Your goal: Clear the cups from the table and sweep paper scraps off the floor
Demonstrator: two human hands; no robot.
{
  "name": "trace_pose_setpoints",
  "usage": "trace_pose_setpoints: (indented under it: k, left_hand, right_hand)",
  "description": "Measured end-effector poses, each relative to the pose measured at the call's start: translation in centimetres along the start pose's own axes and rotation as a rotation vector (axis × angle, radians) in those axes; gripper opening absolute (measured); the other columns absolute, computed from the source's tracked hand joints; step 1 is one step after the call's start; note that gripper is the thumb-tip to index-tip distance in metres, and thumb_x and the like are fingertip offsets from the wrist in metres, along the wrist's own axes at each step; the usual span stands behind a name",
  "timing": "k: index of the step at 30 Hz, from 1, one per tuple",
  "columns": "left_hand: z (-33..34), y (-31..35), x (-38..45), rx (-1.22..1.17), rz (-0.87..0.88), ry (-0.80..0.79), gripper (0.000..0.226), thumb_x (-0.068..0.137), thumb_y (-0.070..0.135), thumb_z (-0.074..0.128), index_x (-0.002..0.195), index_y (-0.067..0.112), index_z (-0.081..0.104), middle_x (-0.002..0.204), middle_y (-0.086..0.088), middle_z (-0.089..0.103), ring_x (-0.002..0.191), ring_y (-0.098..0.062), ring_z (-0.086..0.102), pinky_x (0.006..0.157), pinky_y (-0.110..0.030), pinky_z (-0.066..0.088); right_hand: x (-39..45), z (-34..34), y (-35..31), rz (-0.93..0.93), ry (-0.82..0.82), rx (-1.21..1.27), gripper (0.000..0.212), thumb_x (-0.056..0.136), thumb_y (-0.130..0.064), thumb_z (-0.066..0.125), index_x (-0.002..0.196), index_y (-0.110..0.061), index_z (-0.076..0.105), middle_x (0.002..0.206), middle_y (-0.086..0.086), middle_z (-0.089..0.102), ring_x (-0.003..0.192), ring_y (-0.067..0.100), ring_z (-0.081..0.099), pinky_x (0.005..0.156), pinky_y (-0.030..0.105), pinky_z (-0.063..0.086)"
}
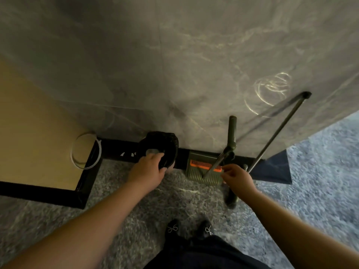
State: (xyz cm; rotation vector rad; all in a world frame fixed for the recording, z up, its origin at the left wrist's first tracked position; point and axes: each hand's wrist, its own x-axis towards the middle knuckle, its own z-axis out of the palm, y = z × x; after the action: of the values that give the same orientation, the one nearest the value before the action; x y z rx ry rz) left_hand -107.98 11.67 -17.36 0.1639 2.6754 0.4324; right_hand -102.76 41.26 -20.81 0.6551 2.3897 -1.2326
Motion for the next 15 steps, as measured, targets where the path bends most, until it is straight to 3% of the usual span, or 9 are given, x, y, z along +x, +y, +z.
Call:
trace_pose_setpoints:
  k: [9, 15]
  left_hand:
    - [-1.5, 10.8, 4.6, -0.041, 0.255, 0.040, 0.060, 0.094, 0.050, 0.052, 0.147, 0.026, 0.036, 0.146, -0.004, 0.044, 0.132, -0.026, 0.042, 0.104, -0.042, 0.042]
    - [0.2, 17.6, 7.3, -0.167, 0.235, 0.045, 0.066, 0.092, 0.051, 0.056, 0.149, 0.028, 0.032, 0.150, -0.004, 0.041, 0.136, -0.024, 0.040, 0.103, -0.035, 0.038]
  right_hand:
    - [0.1, -6.1, 2.1, 0.013, 0.170, 0.126, 0.023, 0.087, -0.022, 0.067, 0.107, -0.028, 0.059, 0.081, -0.010, 0.067, 0.073, 0.002, 0.063, 0.055, 0.014, 0.041]
    - [3.1, -12.6, 3.9, -0.024, 0.190, 0.168, 0.033, 0.088, -0.023, 0.067, 0.119, -0.024, 0.055, 0.082, -0.009, 0.065, 0.073, 0.006, 0.063, 0.056, 0.015, 0.047]
